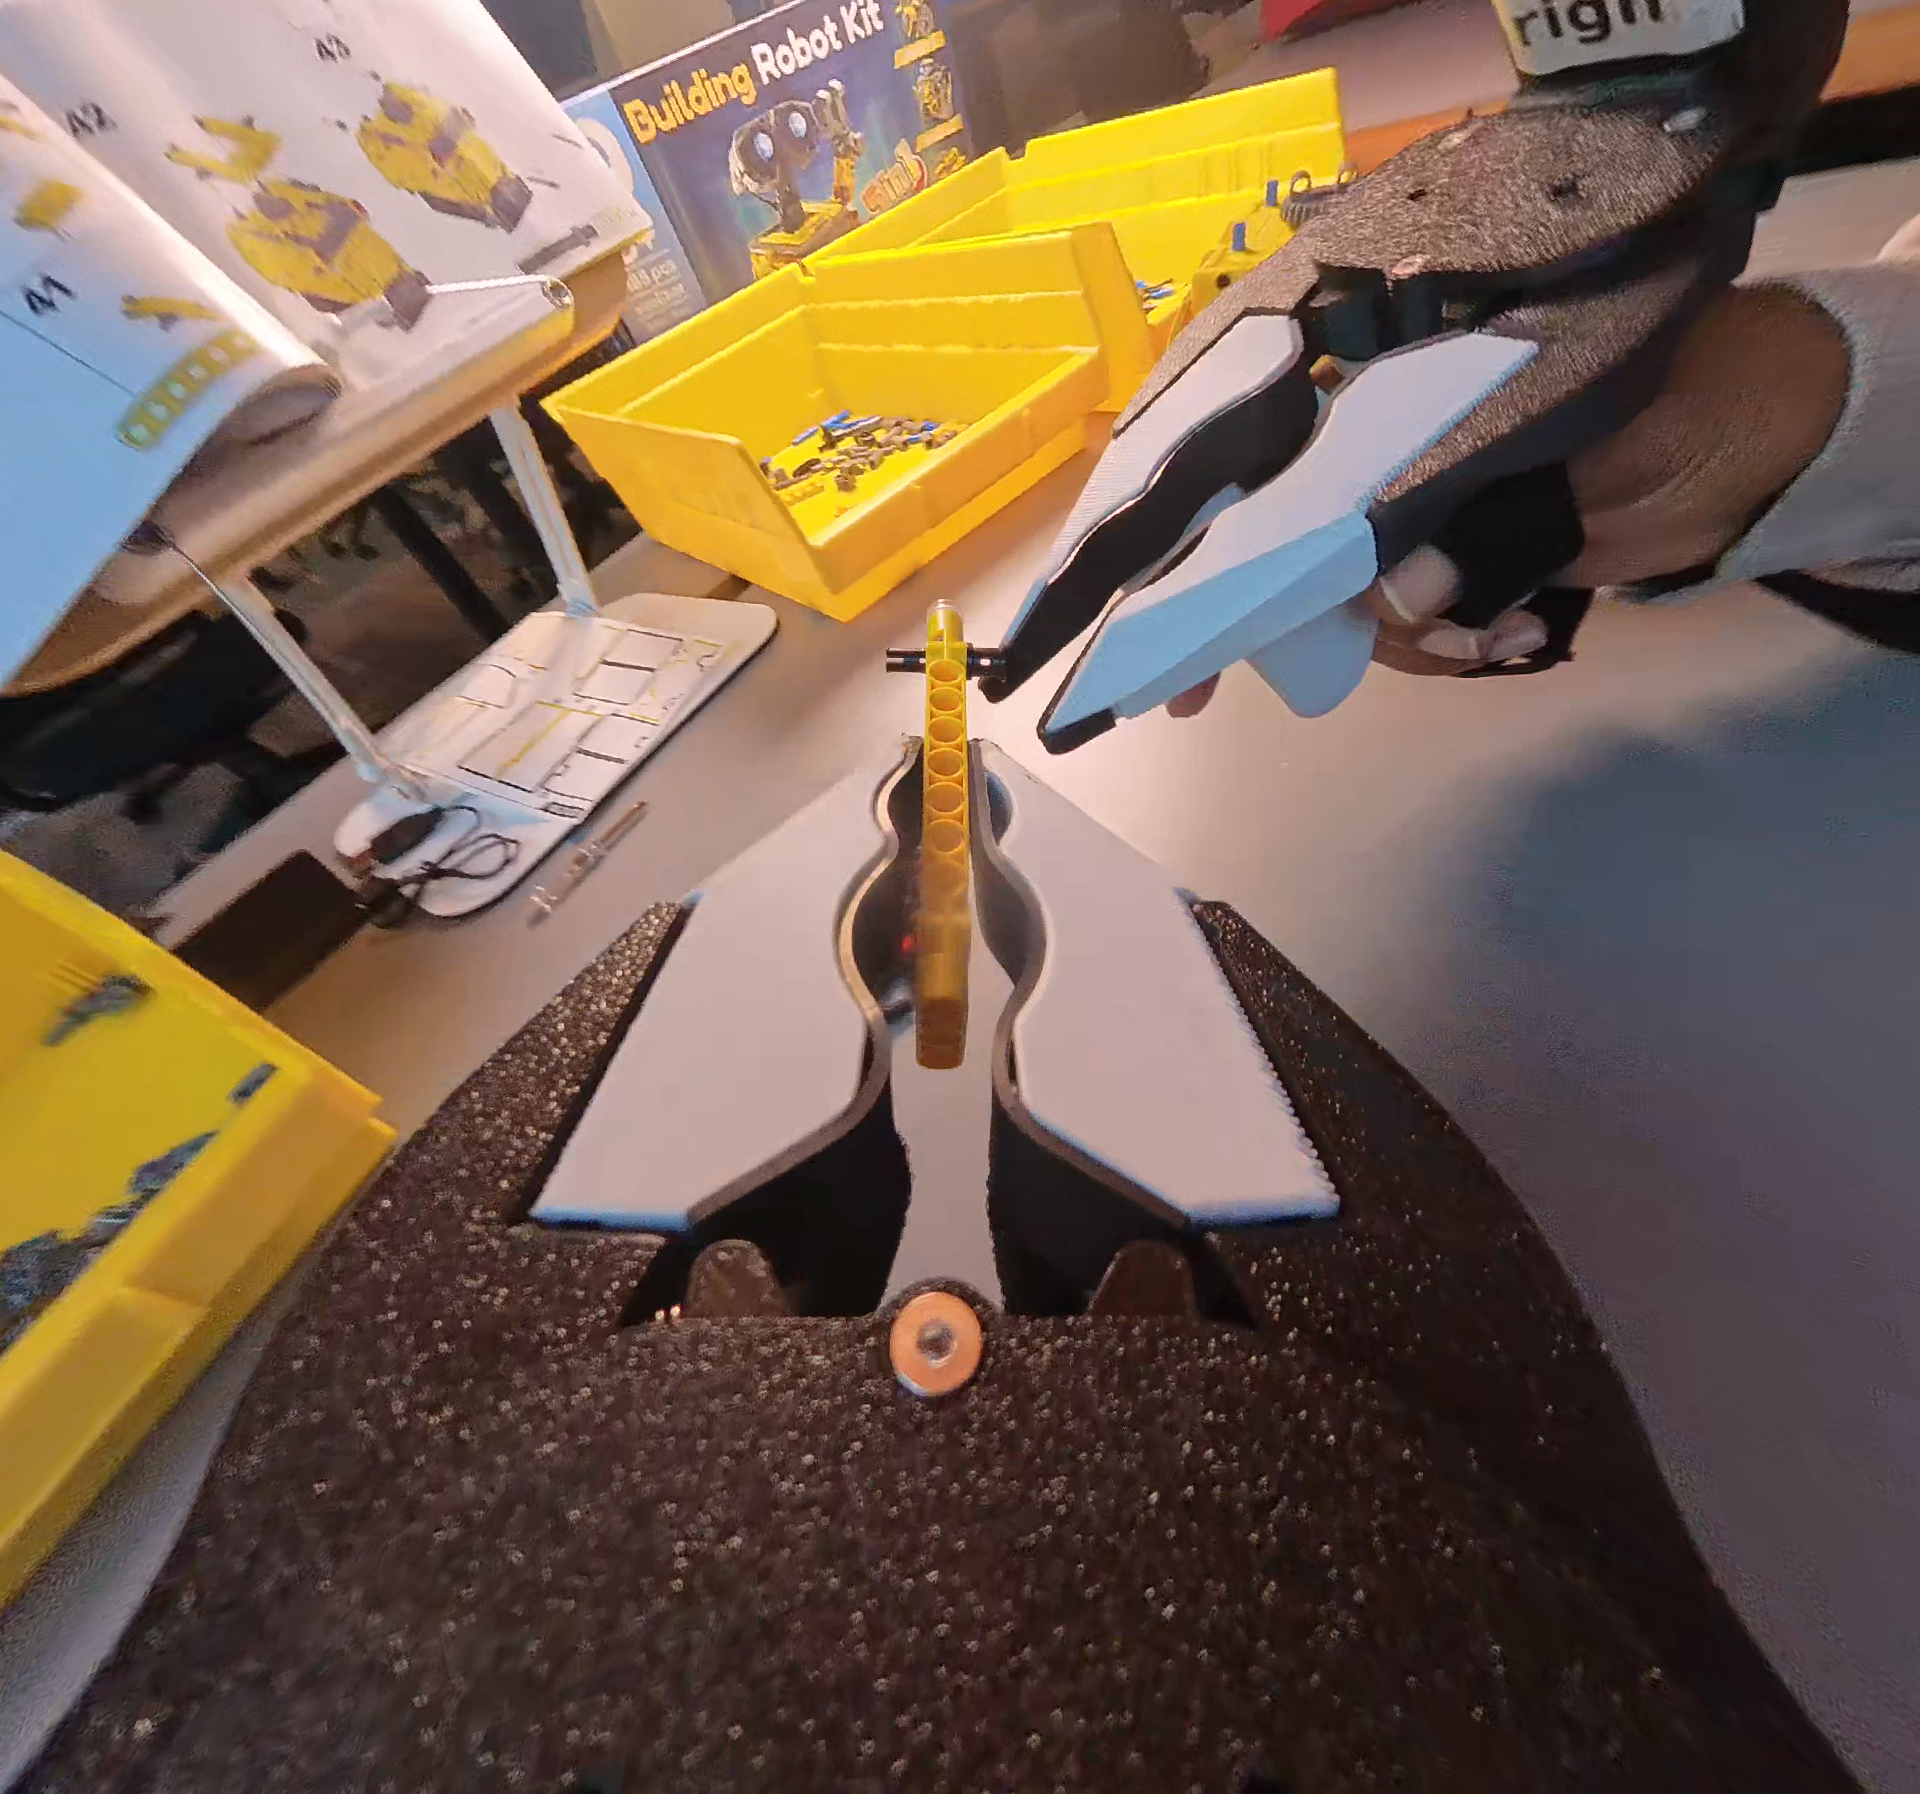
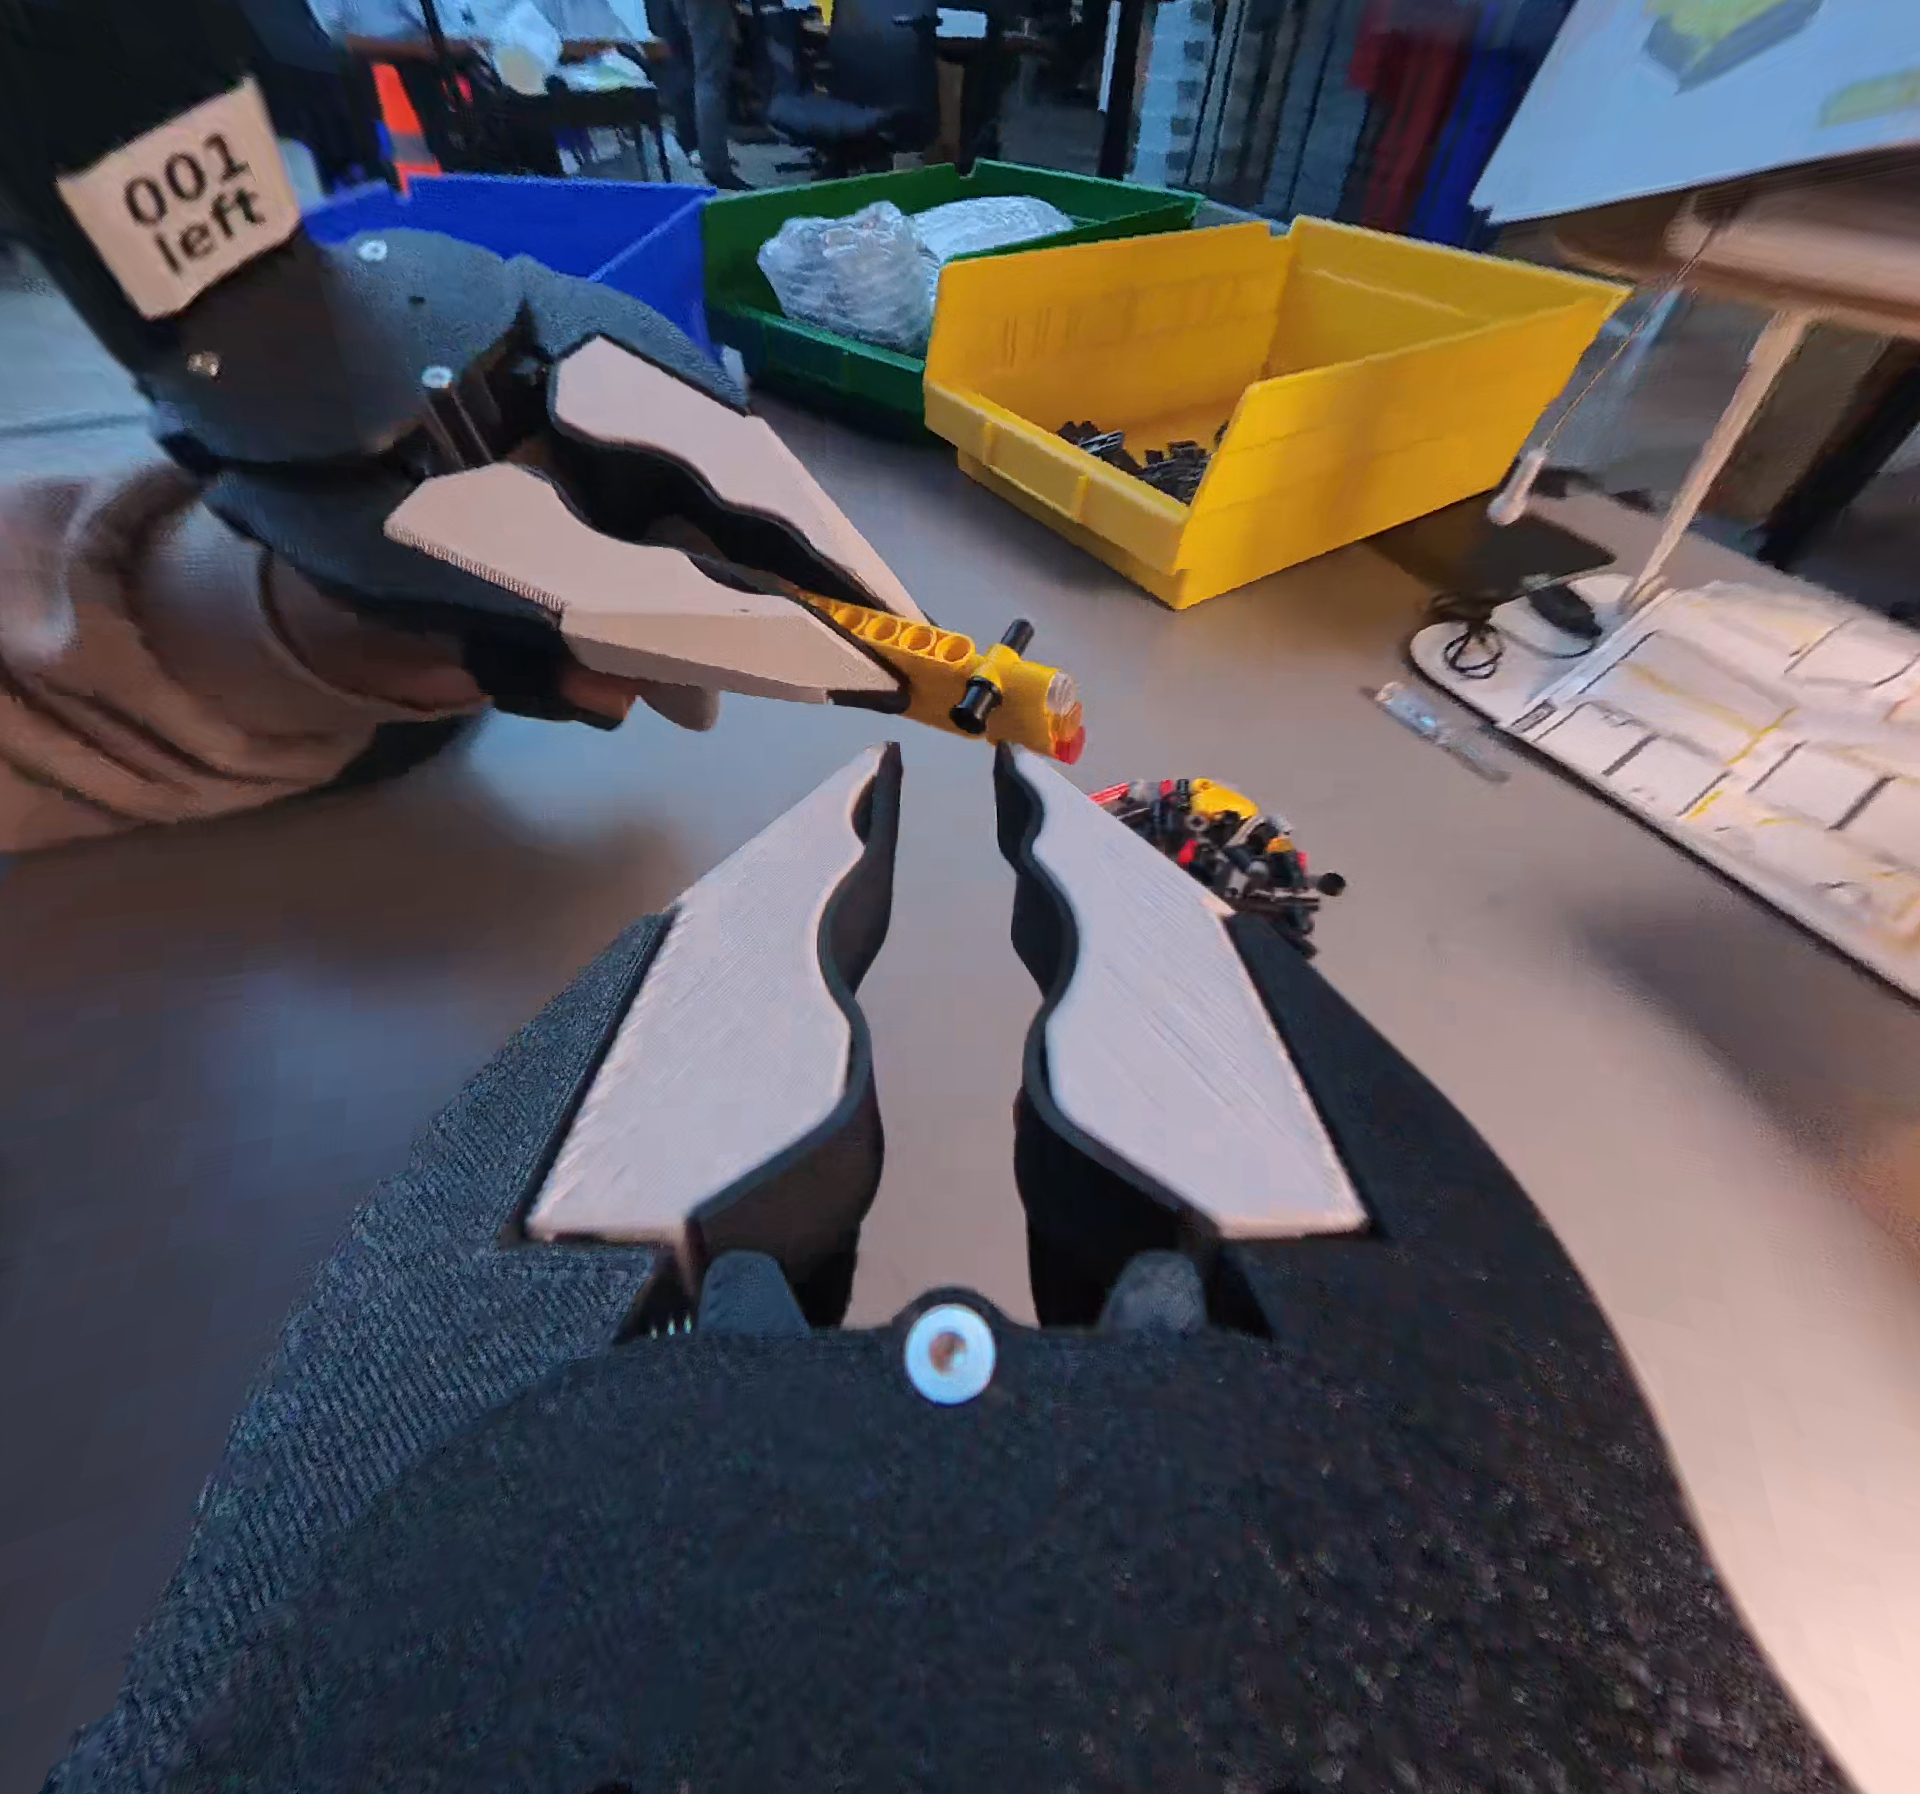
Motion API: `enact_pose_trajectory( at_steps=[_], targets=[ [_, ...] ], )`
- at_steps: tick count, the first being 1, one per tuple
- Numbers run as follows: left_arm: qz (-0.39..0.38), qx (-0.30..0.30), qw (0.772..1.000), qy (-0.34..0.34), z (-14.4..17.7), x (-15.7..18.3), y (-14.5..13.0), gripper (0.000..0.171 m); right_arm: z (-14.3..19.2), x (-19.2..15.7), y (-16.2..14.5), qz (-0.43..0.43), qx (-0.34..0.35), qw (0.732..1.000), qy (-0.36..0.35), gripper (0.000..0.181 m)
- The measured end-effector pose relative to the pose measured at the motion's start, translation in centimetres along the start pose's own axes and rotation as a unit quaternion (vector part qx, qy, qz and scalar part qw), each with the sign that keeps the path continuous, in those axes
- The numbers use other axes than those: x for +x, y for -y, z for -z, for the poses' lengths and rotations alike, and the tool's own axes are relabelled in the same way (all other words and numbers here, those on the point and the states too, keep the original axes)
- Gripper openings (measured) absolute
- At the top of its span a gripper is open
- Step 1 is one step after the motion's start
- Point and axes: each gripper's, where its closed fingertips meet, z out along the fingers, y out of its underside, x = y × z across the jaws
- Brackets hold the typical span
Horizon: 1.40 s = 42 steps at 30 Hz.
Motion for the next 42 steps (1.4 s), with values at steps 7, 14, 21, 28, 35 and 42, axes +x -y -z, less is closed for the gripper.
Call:
enact_pose_trajectory(
  at_steps=[7, 14, 21, 28, 35, 42],
  targets=[
    [-0.146, -0.014, 0.988, 0.055, 0.1, 0.3, 0.2, 0.006, -0.1, 0.0, 0.5, -0.126, 0.027, 0.991, 0.040, 0.015],
    [-0.259, -0.012, 0.962, 0.091, 0.5, 0.3, 0.8, 0.006, 0.2, -0.3, 1.1, -0.209, 0.050, 0.973, 0.085, 0.006],
    [-0.212, -0.019, 0.973, 0.086, 1.0, -0.8, 1.0, 0.008, -0.2, -0.9, 0.8, -0.236, 0.060, 0.964, 0.108, 0.006],
    [-0.143, 0.022, 0.974, 0.176, 3.6, -6.3, 3.5, 0.006, -1.0, -3.4, -2.1, -0.197, -0.025, 0.971, 0.132, 0.006],
    [0.052, 0.058, 0.990, 0.121, 4.9, -9.2, 1.1, 0.006, 1.2, 0.0, 3.2, -0.140, 0.054, 0.986, 0.076, 0.006],
    [0.118, 0.066, 0.990, 0.042, 3.0, -6.3, 0.6, 0.006, 3.5, 0.9, 4.2, -0.143, 0.080, 0.984, 0.067, 0.006]
  ],
)
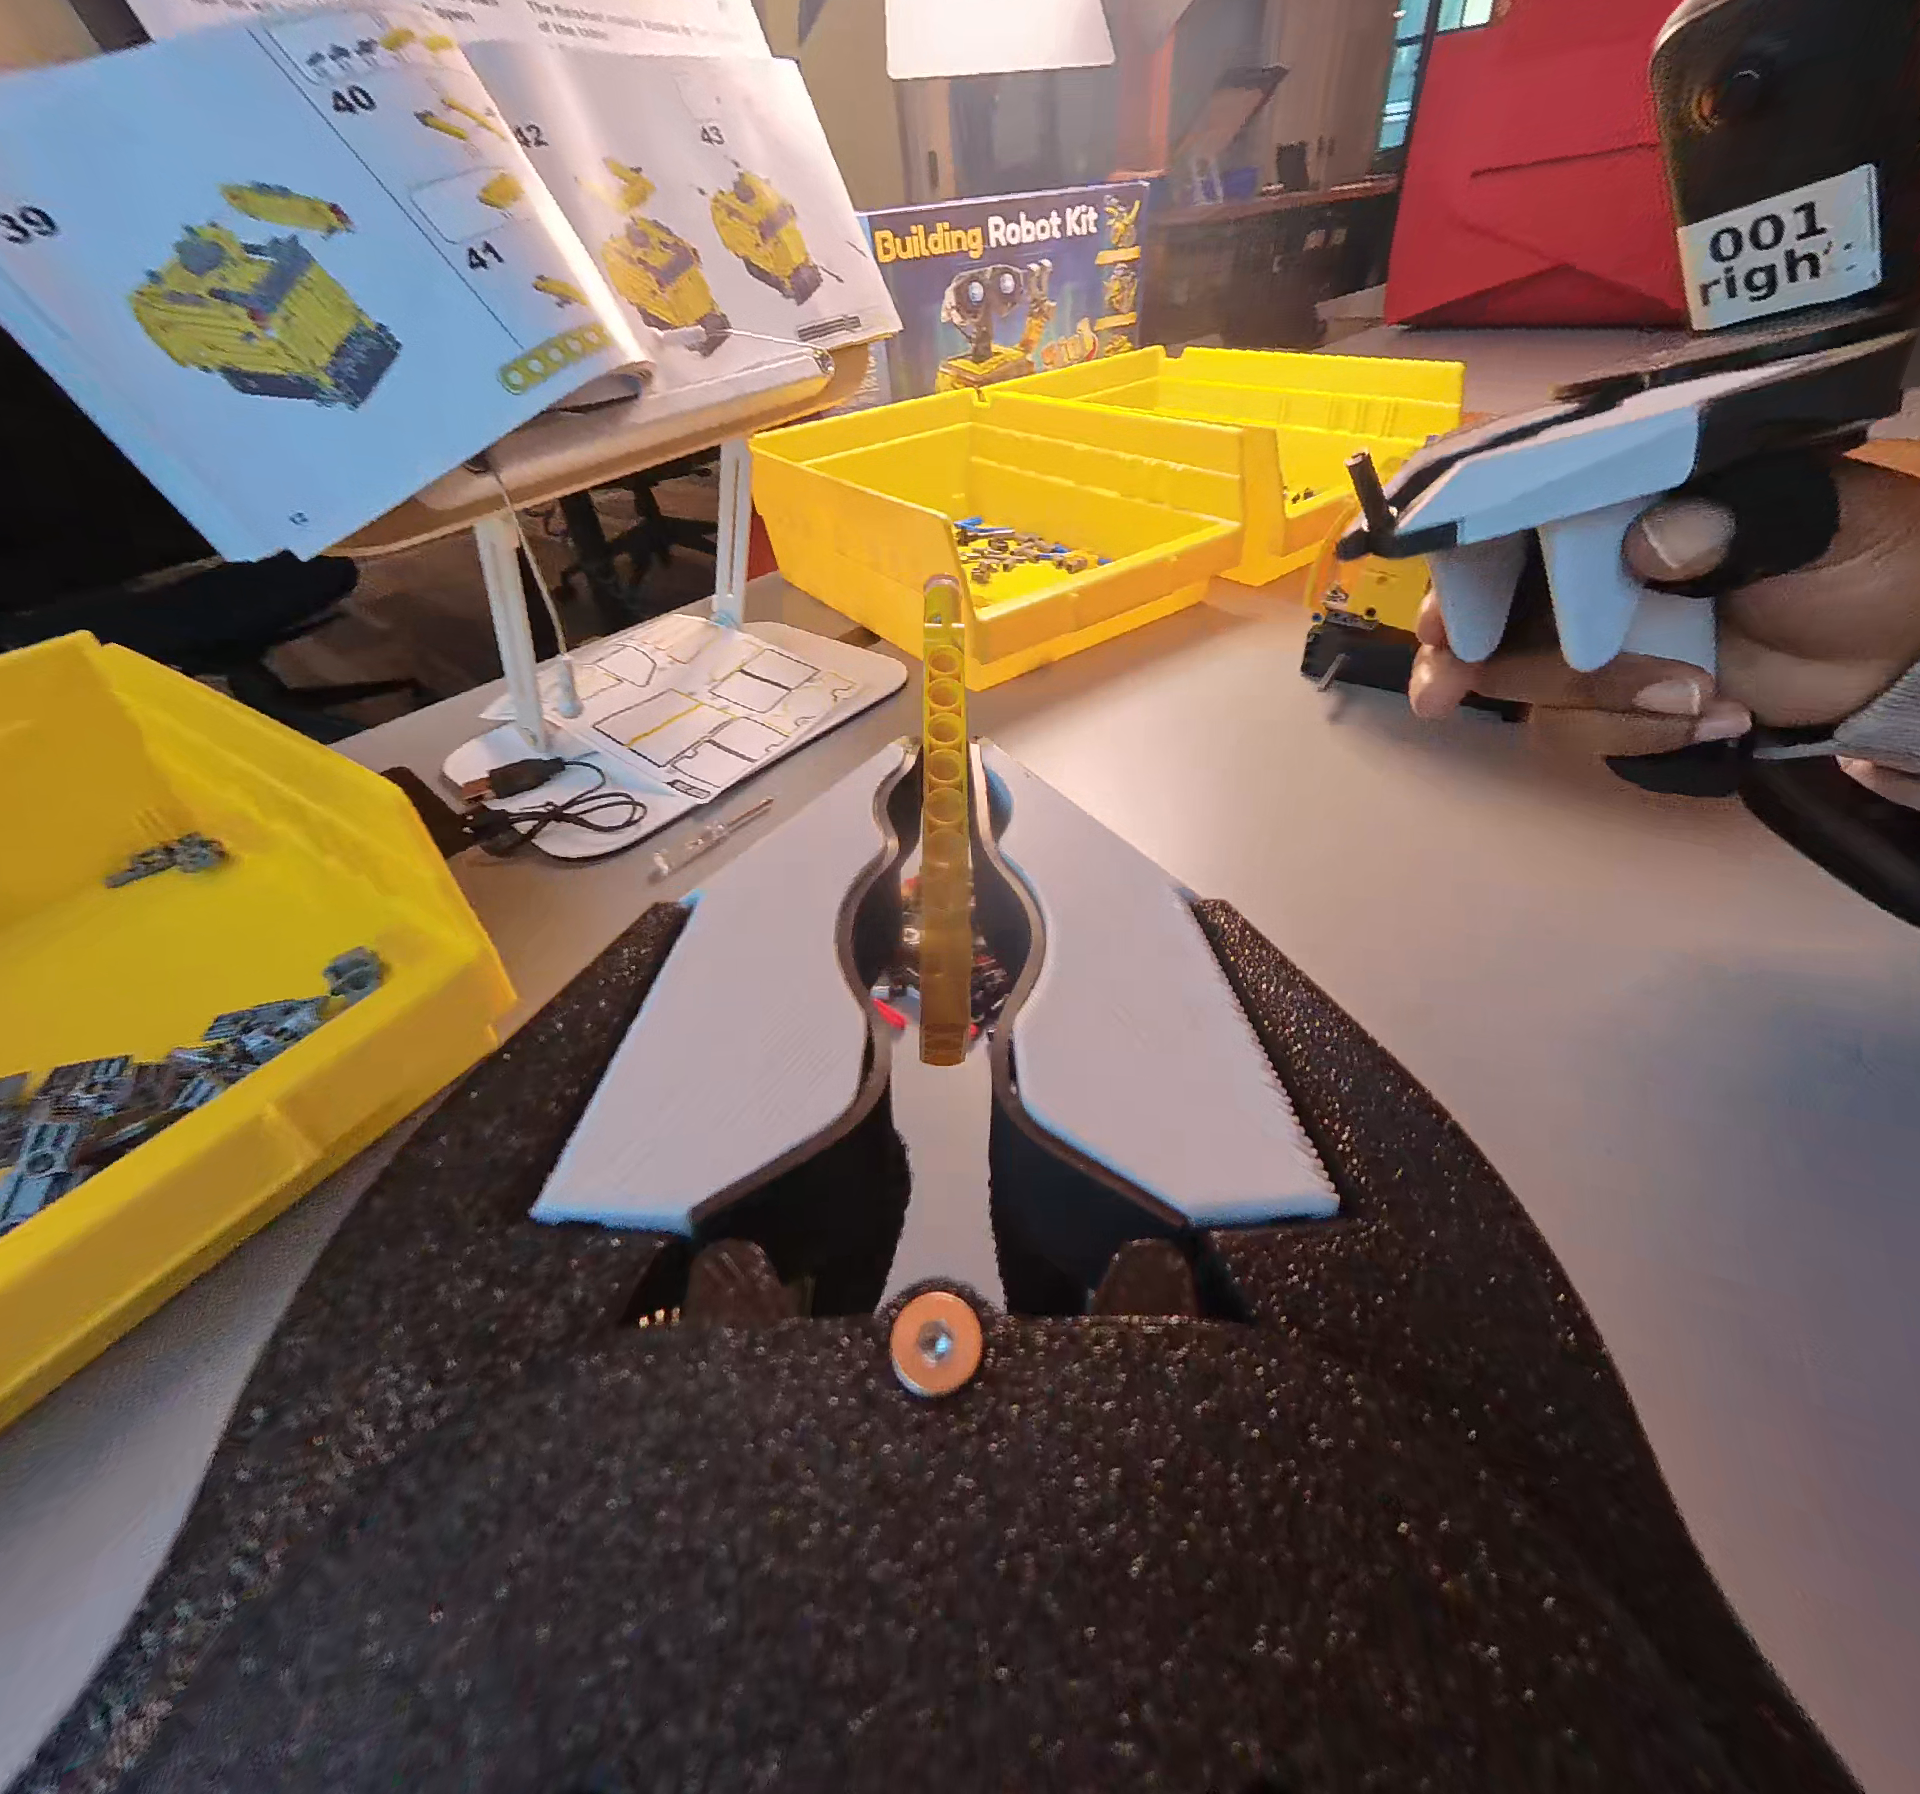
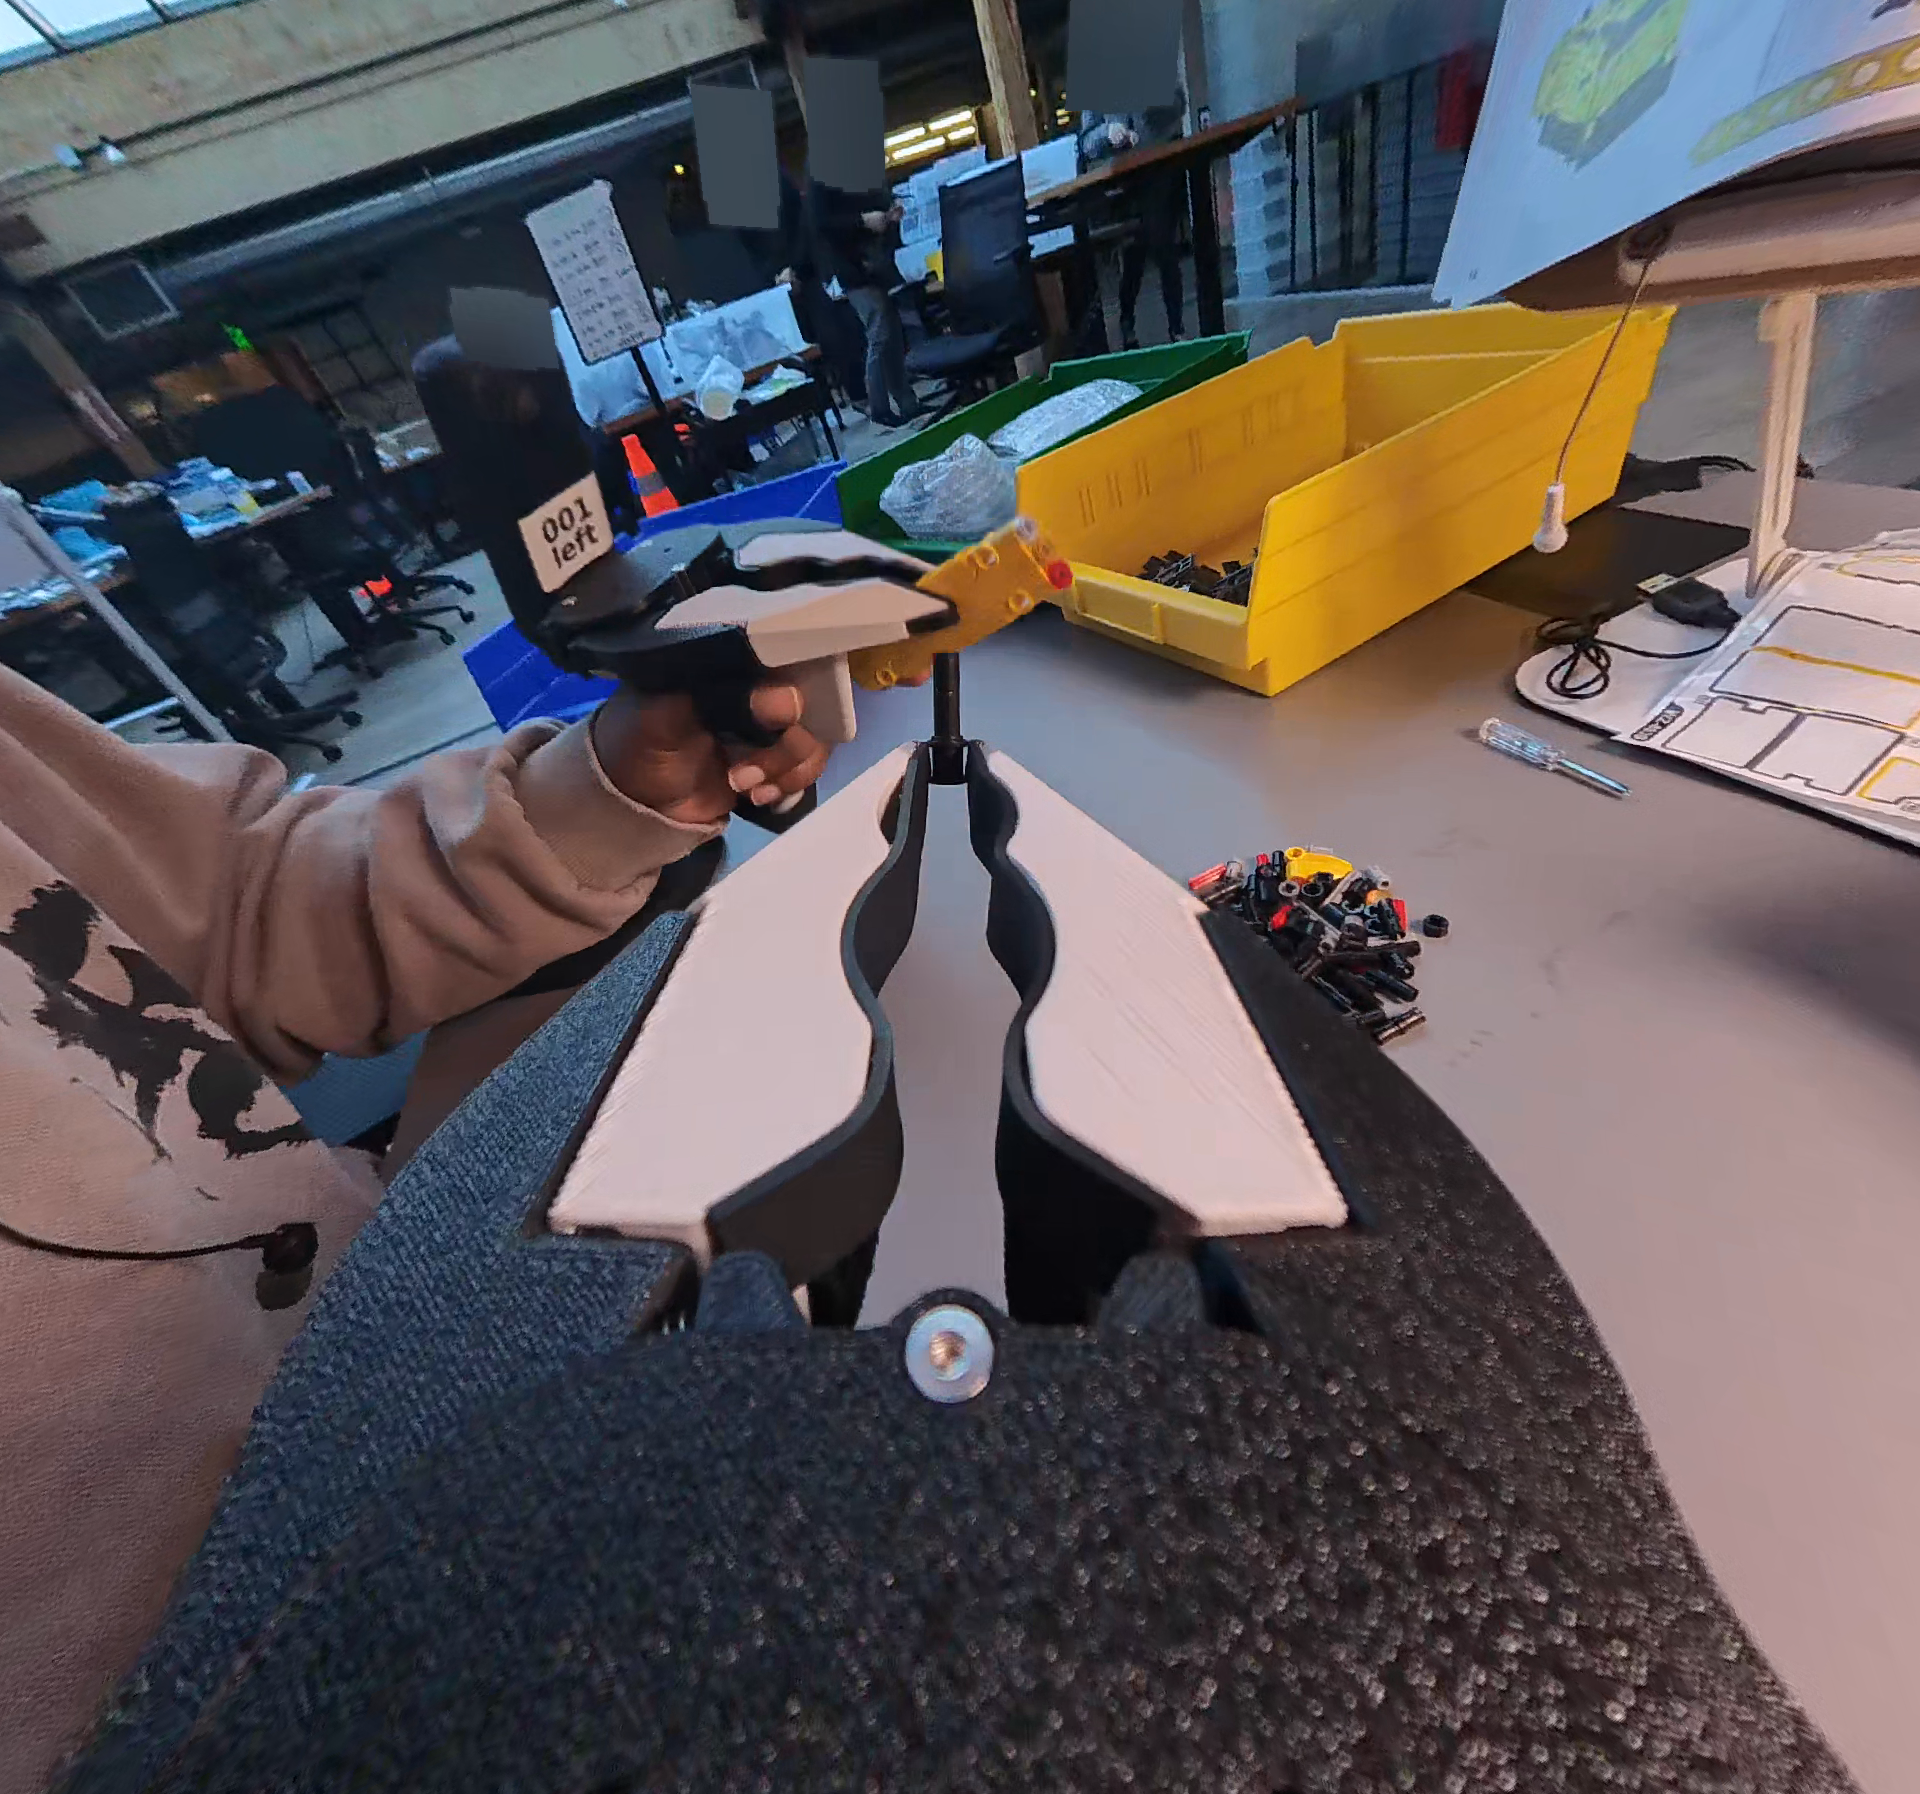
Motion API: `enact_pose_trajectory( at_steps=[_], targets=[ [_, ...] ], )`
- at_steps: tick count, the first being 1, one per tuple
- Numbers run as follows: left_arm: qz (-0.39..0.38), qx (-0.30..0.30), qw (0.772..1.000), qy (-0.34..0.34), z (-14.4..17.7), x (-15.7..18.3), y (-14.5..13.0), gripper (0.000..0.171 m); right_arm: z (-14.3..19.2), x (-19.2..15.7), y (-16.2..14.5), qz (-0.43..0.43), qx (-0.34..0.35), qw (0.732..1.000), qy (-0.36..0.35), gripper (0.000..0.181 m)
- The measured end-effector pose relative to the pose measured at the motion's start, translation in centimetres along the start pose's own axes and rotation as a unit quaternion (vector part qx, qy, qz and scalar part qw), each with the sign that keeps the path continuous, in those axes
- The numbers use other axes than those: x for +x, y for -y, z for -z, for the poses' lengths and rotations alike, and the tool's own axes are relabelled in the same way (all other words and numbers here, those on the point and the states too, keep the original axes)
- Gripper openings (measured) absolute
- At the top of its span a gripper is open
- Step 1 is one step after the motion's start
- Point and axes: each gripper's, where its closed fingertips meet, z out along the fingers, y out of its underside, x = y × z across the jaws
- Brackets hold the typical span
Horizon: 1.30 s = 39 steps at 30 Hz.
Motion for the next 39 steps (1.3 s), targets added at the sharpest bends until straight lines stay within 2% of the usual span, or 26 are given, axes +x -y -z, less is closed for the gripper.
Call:
enact_pose_trajectory(
  at_steps=[7, 10, 13, 15, 16, 19, 21, 24, 26, 29, 31, 35, 39],
  targets=[
    [0.008, -0.022, 0.999, -0.028, -0.9, 1.4, -1.5, 0.006, 1.8, -1.0, 3.2, 0.002, 0.046, 0.999, 0.026, 0.006],
    [0.006, -0.014, 1.000, -0.023, -0.7, 1.0, -1.0, 0.006, 5.1, 0.9, 6.8, 0.066, 0.056, 0.995, -0.041, 0.006],
    [0.030, -0.001, 0.999, -0.036, -0.3, 0.7, -0.4, 0.006, 12.7, 7.4, 12.1, 0.133, 0.049, 0.965, -0.219, 0.006],
    [0.060, 0.010, 0.996, -0.063, -0.1, 1.1, 0.1, 0.006, 19.4, 13.5, 14.6, 0.160, 0.041, 0.921, -0.352, 0.006],
    [0.074, 0.016, 0.995, -0.072, 0.0, 1.3, 0.4, 0.006, 22.3, 16.9, 14.8, 0.157, 0.023, 0.900, -0.405, 0.006],
    [0.082, 0.019, 0.993, -0.088, -0.1, 1.9, 0.4, 0.006, 28.5, 26.3, 11.8, 0.089, -0.050, 0.865, -0.491, 0.006],
    [0.068, 0.016, 0.993, -0.091, -0.2, 2.2, 0.2, 0.006, 31.2, 30.7, 9.8, 0.061, -0.070, 0.841, -0.533, 0.007],
    [0.065, 0.006, 0.994, -0.084, -0.5, 1.8, -0.6, 0.006, 32.8, 34.4, 8.4, 0.037, -0.069, 0.824, -0.561, 0.007],
    [0.080, 0.002, 0.993, -0.086, -0.7, 1.6, -1.1, 0.006, 33.4, 35.9, 8.3, 0.036, -0.067, 0.812, -0.578, 0.021],
    [0.106, -0.006, 0.990, -0.096, -0.9, 1.5, -1.8, 0.006, 32.8, 35.4, 10.3, 0.068, -0.048, 0.812, -0.578, 0.045],
    [0.114, -0.007, 0.988, -0.104, -0.9, 1.7, -1.9, 0.006, 31.0, 33.1, 12.8, 0.108, -0.022, 0.824, -0.556, 0.047],
    [0.128, -0.004, 0.984, -0.126, -1.0, 2.5, -1.6, 0.006, 24.6, 25.7, 15.9, 0.170, 0.002, 0.865, -0.473, 0.047],
    [0.141, -0.003, 0.977, -0.159, -1.0, 3.7, -1.5, 0.006, 15.9, 15.9, 15.6, 0.176, 0.008, 0.924, -0.338, 0.043]
  ],
)
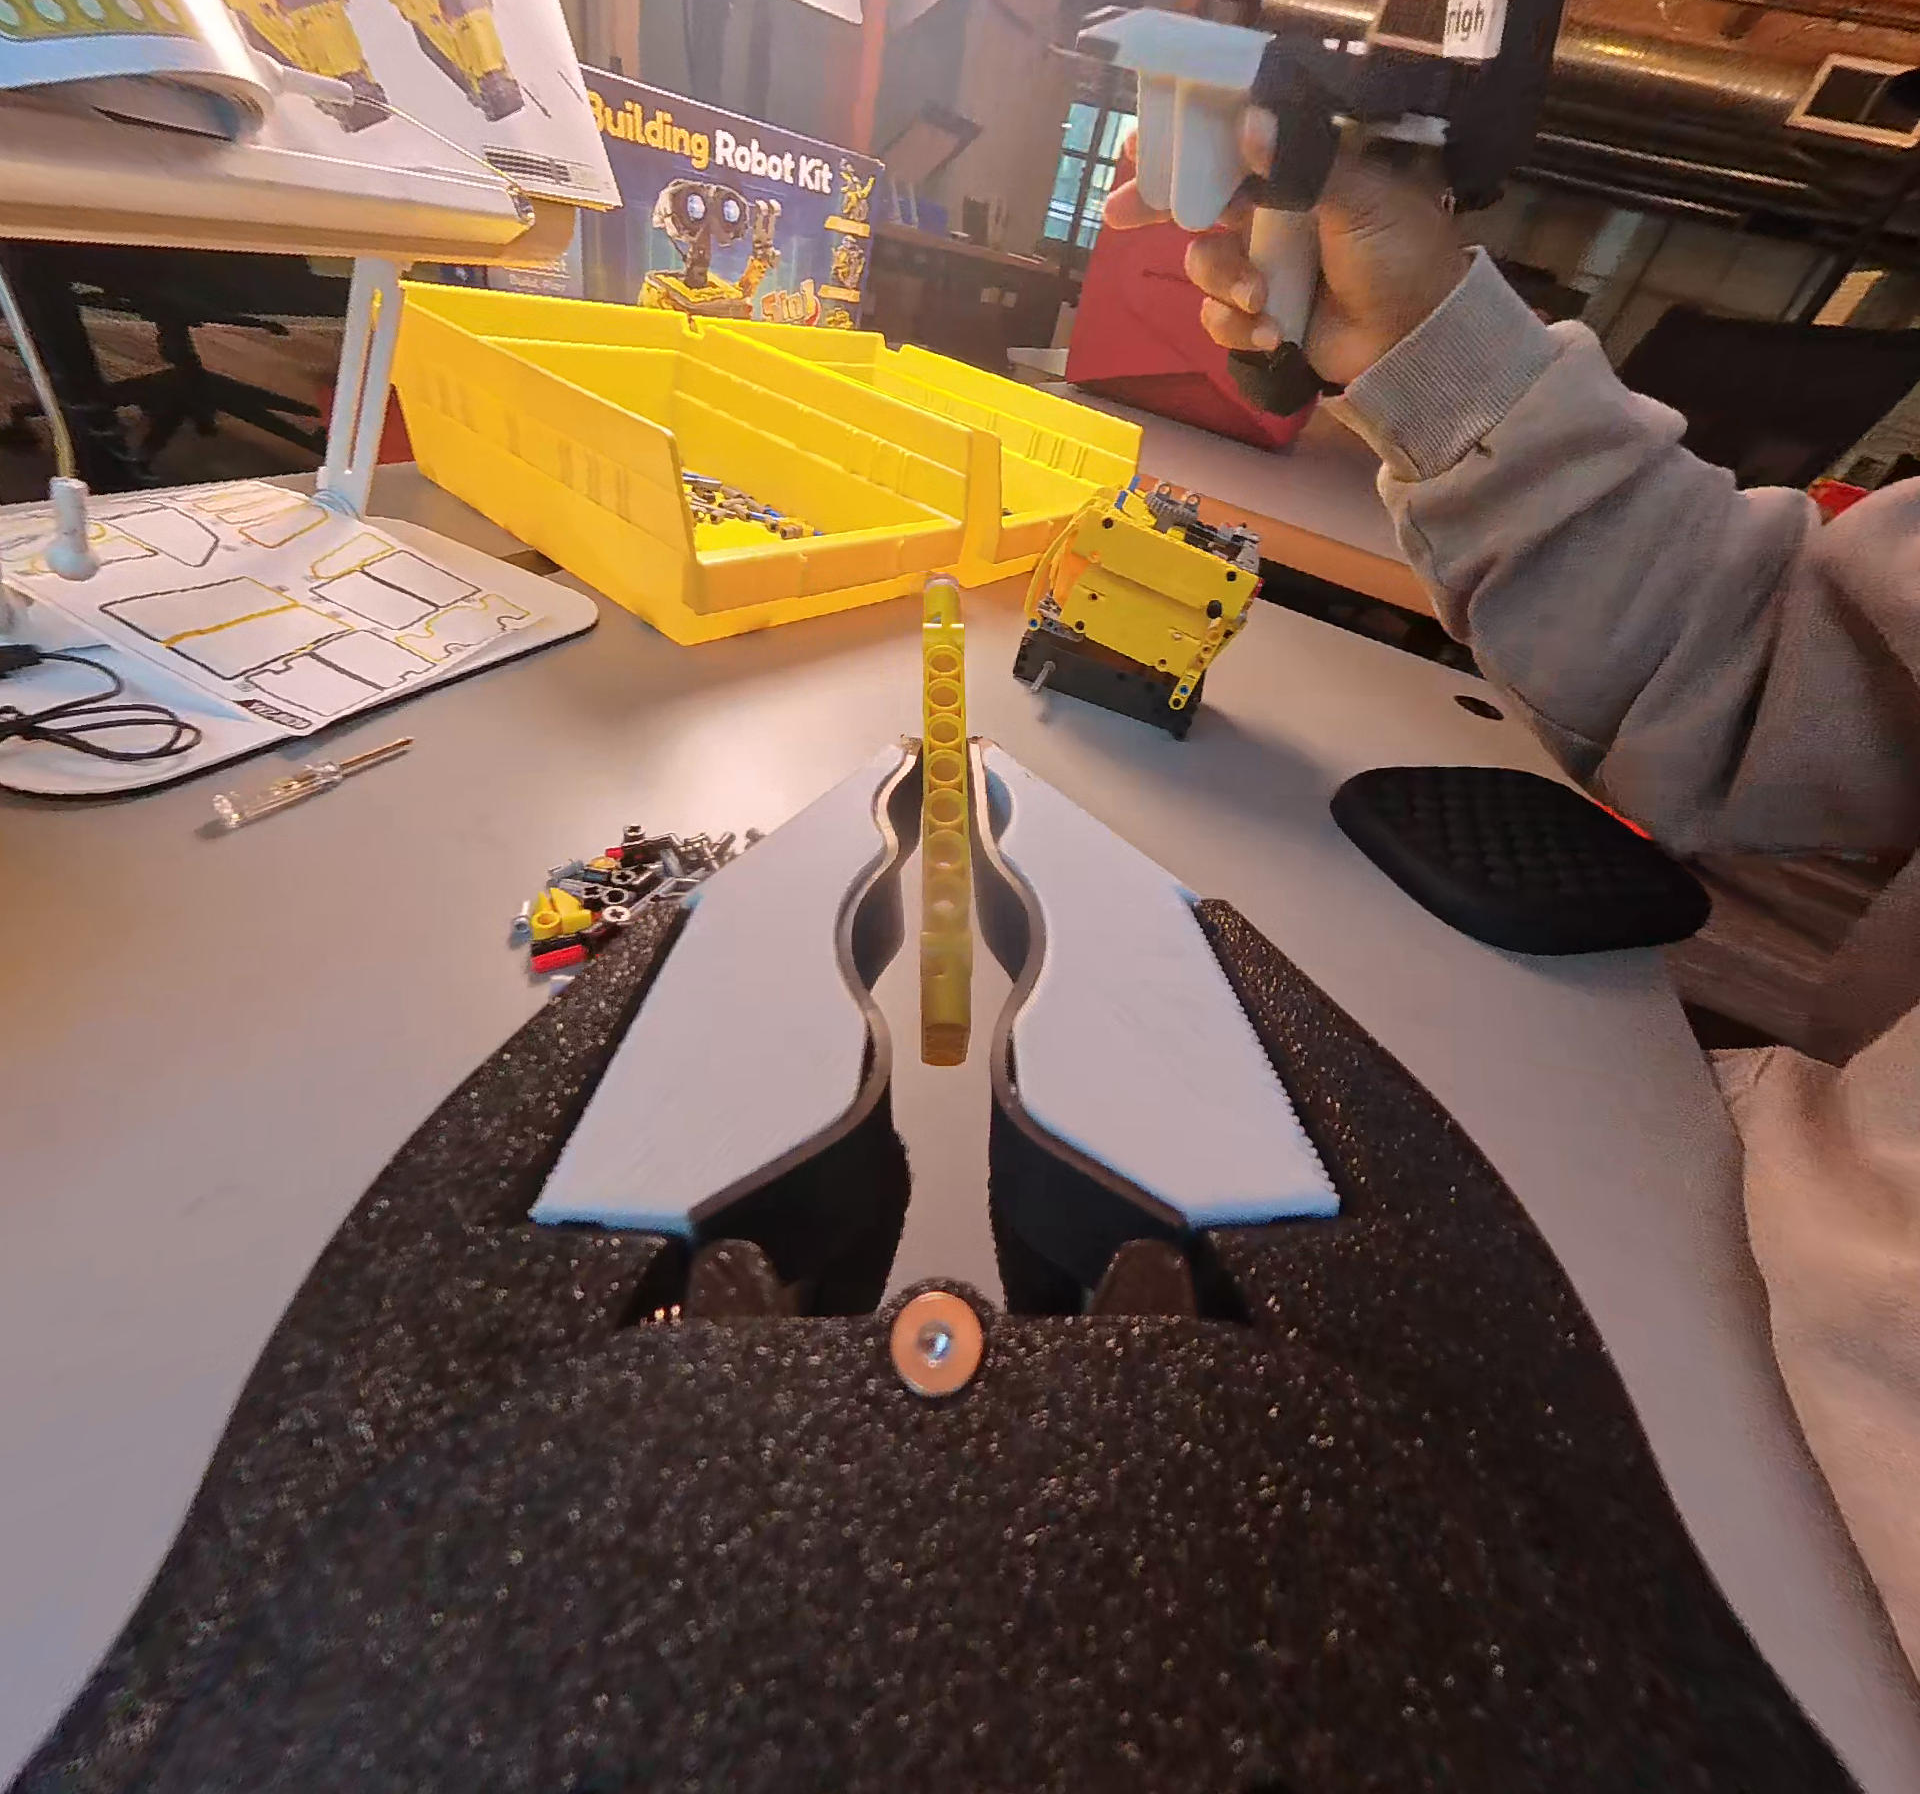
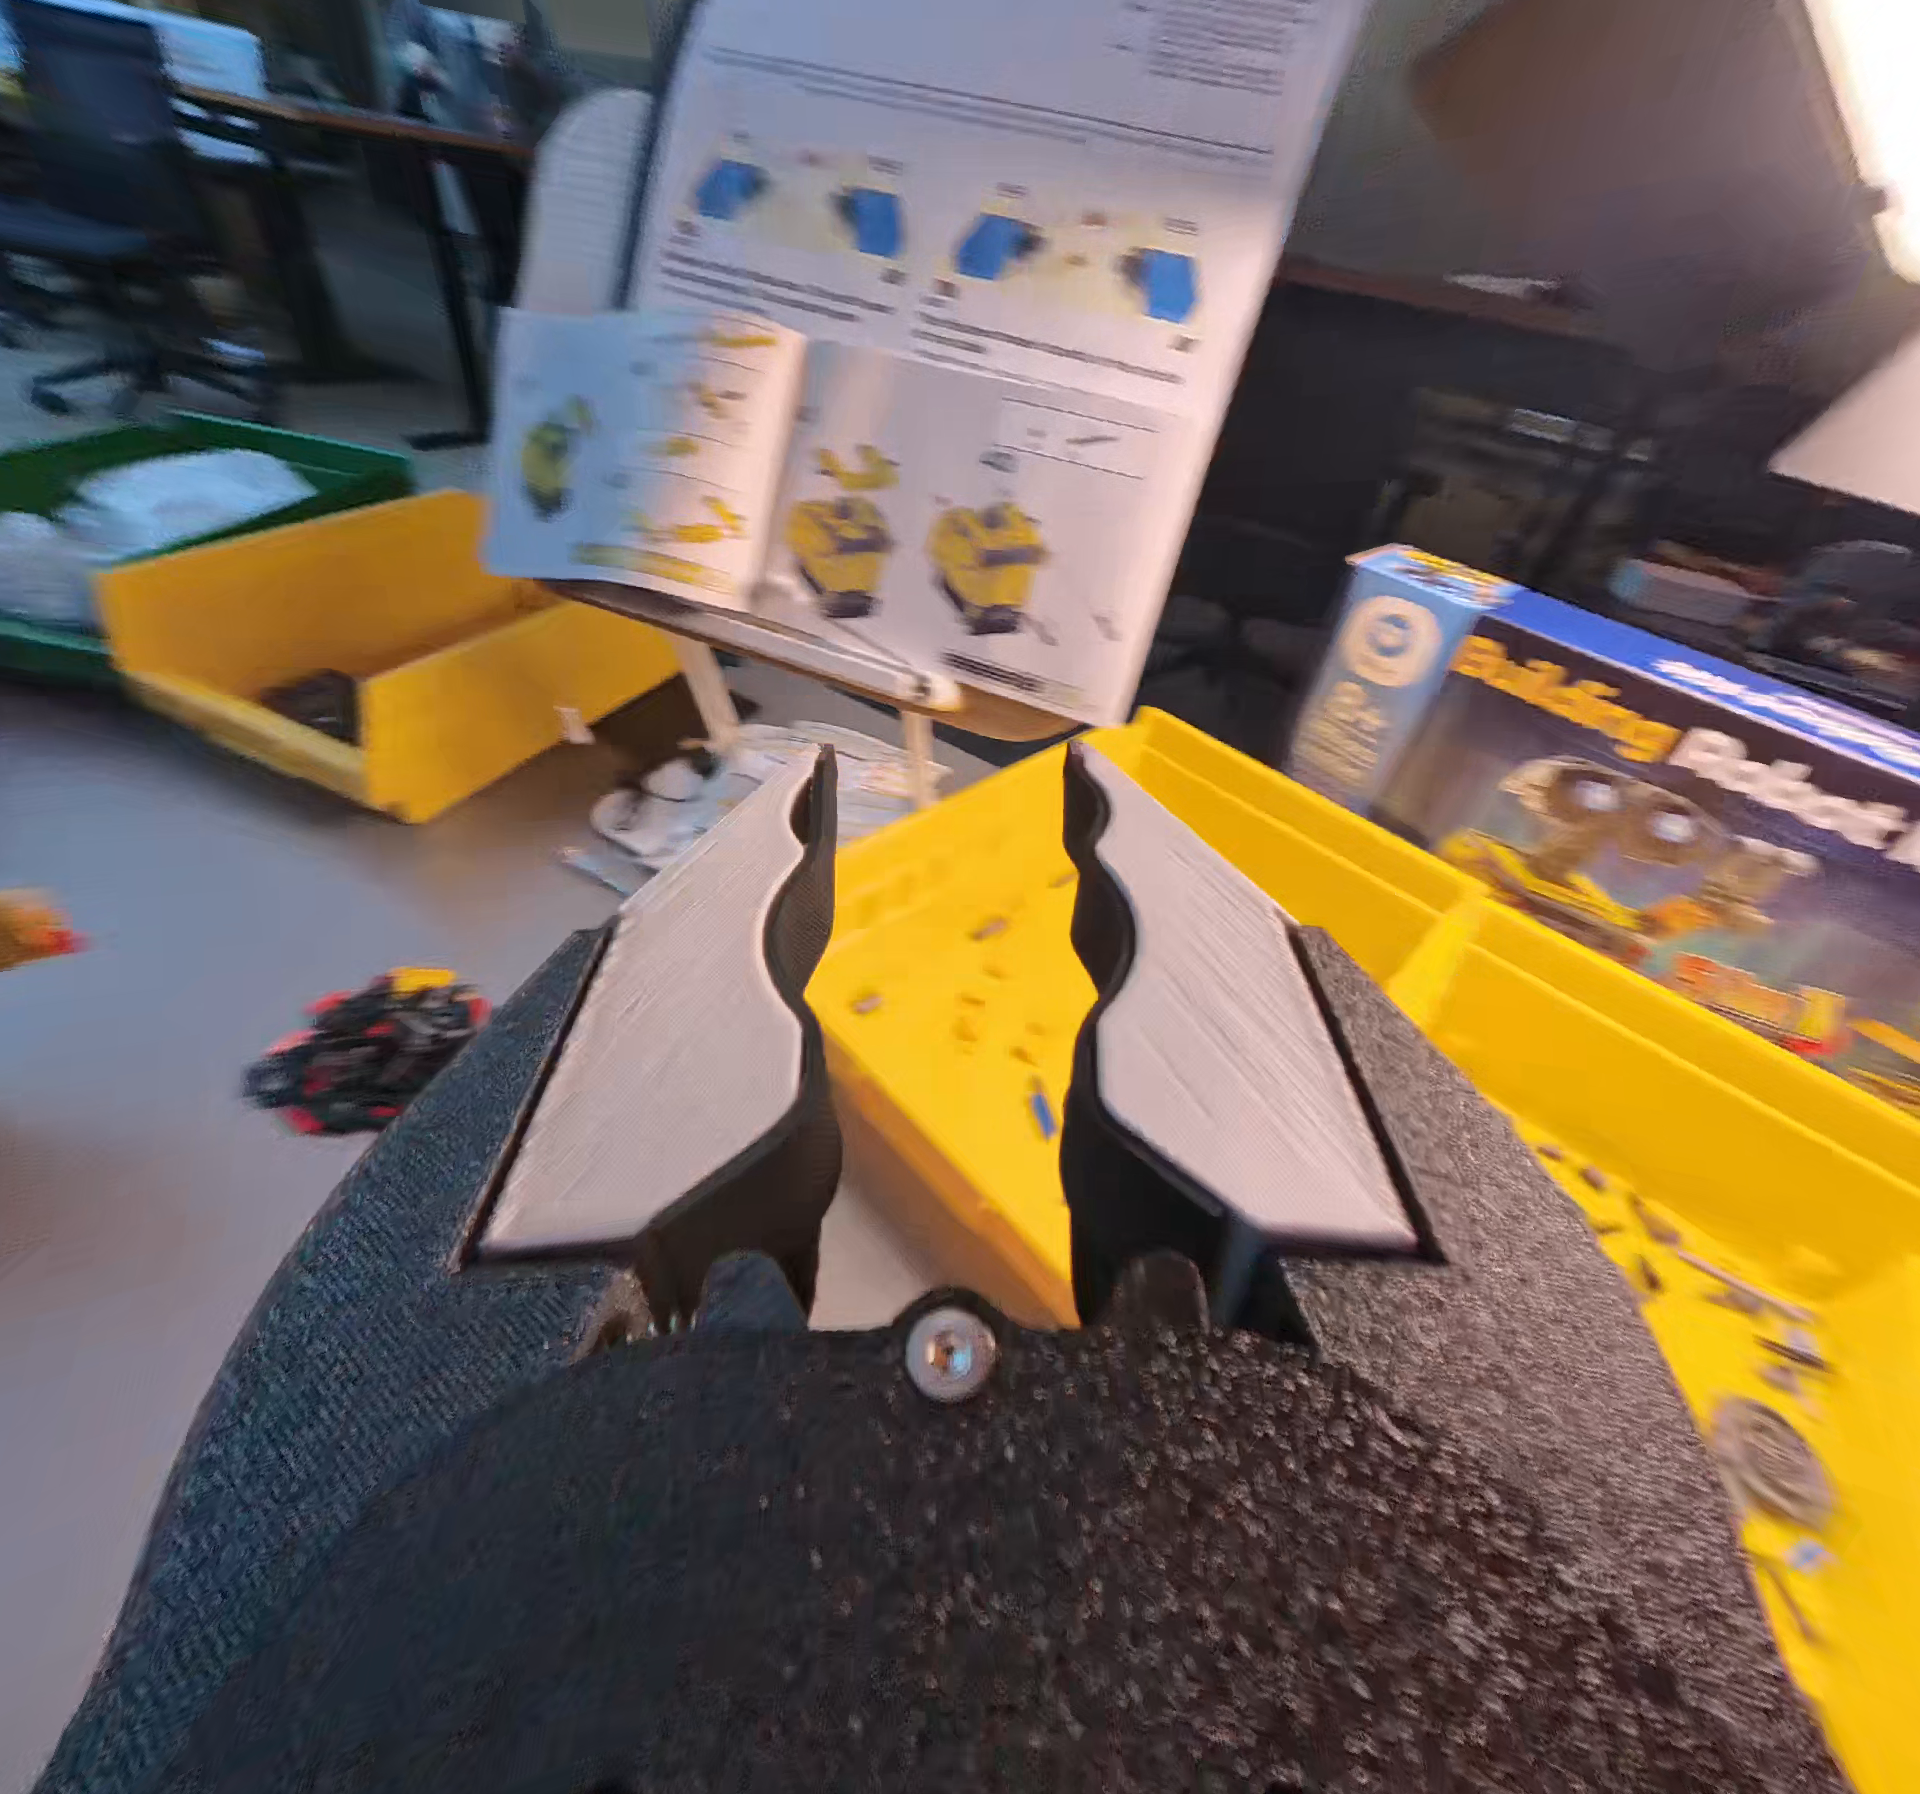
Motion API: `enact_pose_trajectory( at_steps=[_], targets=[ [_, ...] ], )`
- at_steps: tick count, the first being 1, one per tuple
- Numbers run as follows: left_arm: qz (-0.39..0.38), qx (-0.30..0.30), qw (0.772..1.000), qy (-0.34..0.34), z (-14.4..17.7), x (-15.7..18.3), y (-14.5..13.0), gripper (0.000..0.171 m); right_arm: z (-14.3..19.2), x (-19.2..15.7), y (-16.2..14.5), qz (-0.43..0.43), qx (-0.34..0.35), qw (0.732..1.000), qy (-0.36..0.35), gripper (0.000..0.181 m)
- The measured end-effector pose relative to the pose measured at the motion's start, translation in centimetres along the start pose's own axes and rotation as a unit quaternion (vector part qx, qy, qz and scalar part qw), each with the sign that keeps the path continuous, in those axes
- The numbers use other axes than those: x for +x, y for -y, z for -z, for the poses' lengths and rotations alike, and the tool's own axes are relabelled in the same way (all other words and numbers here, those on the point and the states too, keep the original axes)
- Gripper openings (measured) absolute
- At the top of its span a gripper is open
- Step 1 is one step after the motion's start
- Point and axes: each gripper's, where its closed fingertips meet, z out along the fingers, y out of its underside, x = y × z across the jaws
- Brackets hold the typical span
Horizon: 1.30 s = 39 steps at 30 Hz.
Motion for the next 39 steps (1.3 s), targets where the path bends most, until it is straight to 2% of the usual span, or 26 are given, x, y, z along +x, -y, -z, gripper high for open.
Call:
enact_pose_trajectory(
  at_steps=[3, 6, 8, 11, 14, 17, 20, 23, 27, 30, 35, 39],
  targets=[
    [-0.009, -0.004, 1.000, -0.030, -0.3, 1.2, -0.2, 0.006, 0.0, -11.1, 0.6, -0.050, 0.029, 0.989, 0.136, 0.041],
    [-0.015, 0.000, 0.998, -0.064, -0.4, 2.6, -0.1, 0.006, -0.8, -21.2, -2.9, -0.087, 0.034, 0.966, 0.243, 0.042],
    [-0.004, 0.007, 0.996, -0.086, -0.3, 3.2, 0.0, 0.006, -1.4, -25.9, -6.0, -0.081, 0.035, 0.954, 0.287, 0.047],
    [0.014, 0.016, 0.994, -0.112, -0.1, 3.6, 0.2, 0.006, -1.3, -30.0, -8.6, -0.089, 0.021, 0.933, 0.349, 0.055],
    [0.027, 0.023, 0.990, -0.140, 0.1, 4.2, 0.4, 0.006, -1.0, -30.5, -9.2, -0.084, 0.027, 0.926, 0.366, 0.044],
    [0.035, 0.019, 0.988, -0.147, 0.0, 4.3, 0.2, 0.006, -0.7, -30.6, -9.4, -0.121, 0.026, 0.913, 0.390, 0.031],
    [0.034, 0.019, 0.988, -0.151, 0.0, 4.5, 0.2, 0.006, -0.9, -30.0, -9.2, -0.139, 0.036, 0.910, 0.388, 0.018],
    [0.038, 0.019, 0.987, -0.155, 0.0, 4.6, 0.2, 0.006, -0.4, -29.8, -8.8, -0.144, 0.049, 0.903, 0.402, 0.020],
    [0.045, 0.019, 0.984, -0.173, 0.0, 5.2, 0.2, 0.006, 0.2, -30.3, -8.6, -0.137, 0.054, 0.894, 0.423, 0.032],
    [0.037, 0.009, 0.983, -0.181, -0.1, 5.7, -0.1, 0.006, 0.7, -30.5, -7.8, -0.150, 0.072, 0.884, 0.438, 0.031],
    [0.036, 0.002, 0.981, -0.190, -0.1, 6.1, -0.3, 0.006, 0.9, -29.9, -7.3, -0.171, 0.084, 0.878, 0.440, 0.010],
    [0.024, -0.005, 0.982, -0.190, -0.2, 6.3, -0.5, 0.007, 1.2, -29.9, -7.2, -0.174, 0.085, 0.873, 0.448, 0.007]
  ],
)
